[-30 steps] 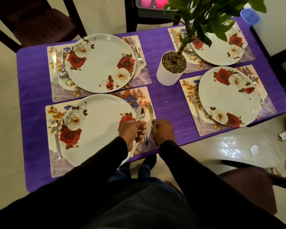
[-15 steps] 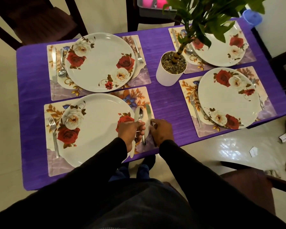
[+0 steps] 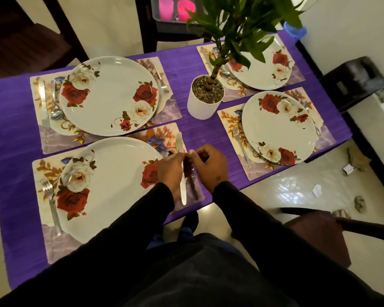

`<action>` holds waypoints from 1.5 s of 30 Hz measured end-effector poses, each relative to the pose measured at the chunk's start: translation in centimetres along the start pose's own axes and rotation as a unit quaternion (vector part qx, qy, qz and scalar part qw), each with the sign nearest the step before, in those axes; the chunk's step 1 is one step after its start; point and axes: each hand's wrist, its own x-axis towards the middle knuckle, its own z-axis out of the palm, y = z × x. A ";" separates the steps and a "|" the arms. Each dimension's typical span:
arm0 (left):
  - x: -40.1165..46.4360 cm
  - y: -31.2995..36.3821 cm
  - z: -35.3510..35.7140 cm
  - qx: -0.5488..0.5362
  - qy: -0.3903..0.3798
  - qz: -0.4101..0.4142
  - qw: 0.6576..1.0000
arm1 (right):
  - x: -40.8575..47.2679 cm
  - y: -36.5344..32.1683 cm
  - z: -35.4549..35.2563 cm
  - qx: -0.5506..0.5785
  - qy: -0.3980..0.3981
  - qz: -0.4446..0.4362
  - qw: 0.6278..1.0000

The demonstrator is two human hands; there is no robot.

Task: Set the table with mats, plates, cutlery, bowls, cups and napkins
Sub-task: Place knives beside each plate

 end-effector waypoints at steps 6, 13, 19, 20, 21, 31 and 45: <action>0.1 -0.1 4.2 -0.052 -0.029 -0.001 0.998 | 1.2 1.0 -2.8 0.007 -0.056 -0.025 0.998; 0.5 0.0 12.0 -0.040 -0.017 0.003 0.999 | 5.0 4.3 -8.7 0.099 -0.095 0.004 0.990; 0.4 -2.4 20.4 0.023 -0.010 0.028 0.999 | 9.0 9.4 -17.0 0.186 -0.152 0.031 0.970; 0.2 -2.7 21.6 0.033 -0.003 0.029 0.999 | 9.6 10.2 -18.1 0.195 -0.159 0.039 0.967; 0.2 -3.0 22.8 0.041 0.005 0.030 0.999 | 10.3 11.2 -19.3 0.200 -0.165 0.049 0.964; 0.5 -3.9 27.0 0.012 0.018 0.055 0.998 | 14.7 12.3 -24.0 0.200 -0.203 0.080 0.955; 3.3 -3.1 36.1 0.001 -0.012 0.041 0.999 | 20.7 15.8 -31.8 0.154 -0.140 0.054 0.977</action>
